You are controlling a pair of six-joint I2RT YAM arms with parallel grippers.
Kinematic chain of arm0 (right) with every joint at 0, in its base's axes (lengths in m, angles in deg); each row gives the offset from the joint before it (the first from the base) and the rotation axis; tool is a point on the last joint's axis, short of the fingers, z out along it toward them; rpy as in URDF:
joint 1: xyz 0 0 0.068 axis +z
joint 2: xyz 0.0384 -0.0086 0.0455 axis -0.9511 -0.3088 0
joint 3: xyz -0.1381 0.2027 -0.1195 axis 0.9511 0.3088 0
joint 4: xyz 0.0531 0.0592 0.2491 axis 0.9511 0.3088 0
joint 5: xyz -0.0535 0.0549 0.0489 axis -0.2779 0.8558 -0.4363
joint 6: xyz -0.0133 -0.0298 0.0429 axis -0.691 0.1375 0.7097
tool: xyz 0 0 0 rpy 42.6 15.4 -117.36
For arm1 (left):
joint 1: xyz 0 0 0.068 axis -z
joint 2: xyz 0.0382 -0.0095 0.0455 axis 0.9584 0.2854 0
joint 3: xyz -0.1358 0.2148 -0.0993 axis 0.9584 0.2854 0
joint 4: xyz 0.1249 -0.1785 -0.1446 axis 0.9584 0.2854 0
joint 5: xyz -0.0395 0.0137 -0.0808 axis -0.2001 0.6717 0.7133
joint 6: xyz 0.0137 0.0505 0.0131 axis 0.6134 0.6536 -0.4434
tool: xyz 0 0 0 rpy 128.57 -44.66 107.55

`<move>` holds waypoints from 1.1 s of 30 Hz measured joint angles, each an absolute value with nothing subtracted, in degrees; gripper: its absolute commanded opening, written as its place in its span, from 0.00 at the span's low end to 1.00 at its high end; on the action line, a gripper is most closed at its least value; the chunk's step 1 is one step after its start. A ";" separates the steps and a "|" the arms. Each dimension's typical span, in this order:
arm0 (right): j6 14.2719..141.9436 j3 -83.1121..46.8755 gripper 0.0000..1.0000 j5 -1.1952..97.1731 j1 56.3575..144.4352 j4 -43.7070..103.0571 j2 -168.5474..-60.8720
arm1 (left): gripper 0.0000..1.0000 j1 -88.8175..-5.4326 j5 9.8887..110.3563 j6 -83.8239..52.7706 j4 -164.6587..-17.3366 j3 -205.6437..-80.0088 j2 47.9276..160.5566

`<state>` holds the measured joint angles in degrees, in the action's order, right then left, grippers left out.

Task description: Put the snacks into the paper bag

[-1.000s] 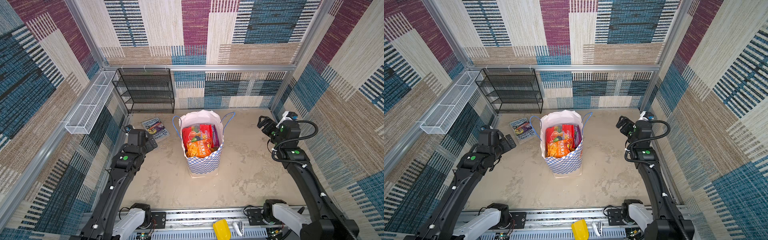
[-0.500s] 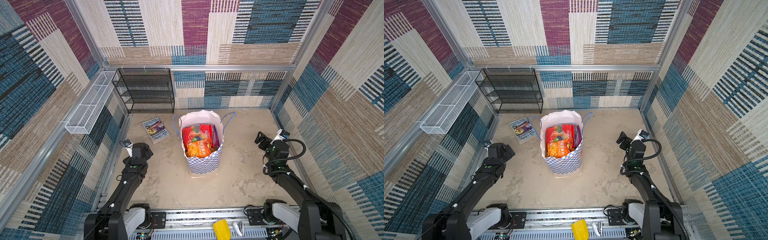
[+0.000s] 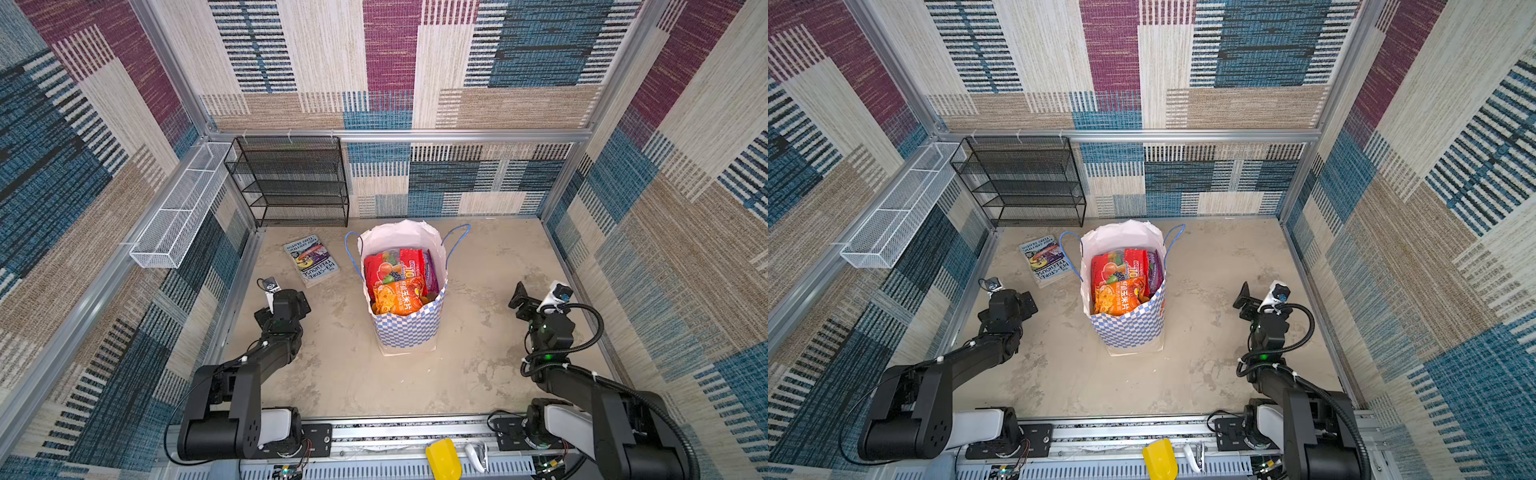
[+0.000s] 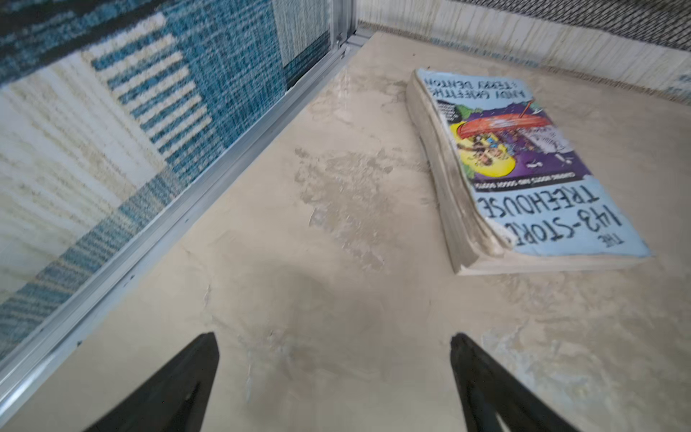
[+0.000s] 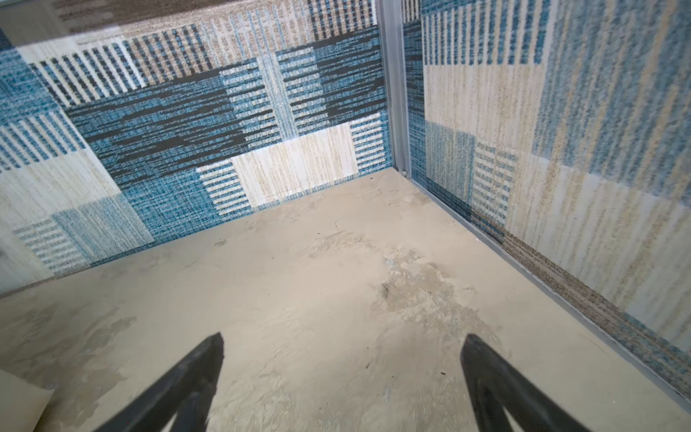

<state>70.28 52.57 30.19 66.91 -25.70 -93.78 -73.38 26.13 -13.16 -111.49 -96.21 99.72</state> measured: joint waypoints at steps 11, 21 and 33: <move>64.99 51.65 1.00 38.49 66.91 -38.25 -105.08 | 0.99 -73.67 29.12 -7.02 -126.46 -93.68 104.51; 61.38 47.43 1.00 46.38 67.85 -42.33 -114.61 | 0.99 -74.17 36.40 -4.07 -133.06 -92.41 109.58; 59.94 45.97 1.00 47.85 68.59 -41.15 -115.16 | 1.00 -73.73 37.65 -3.24 -134.09 -93.57 109.76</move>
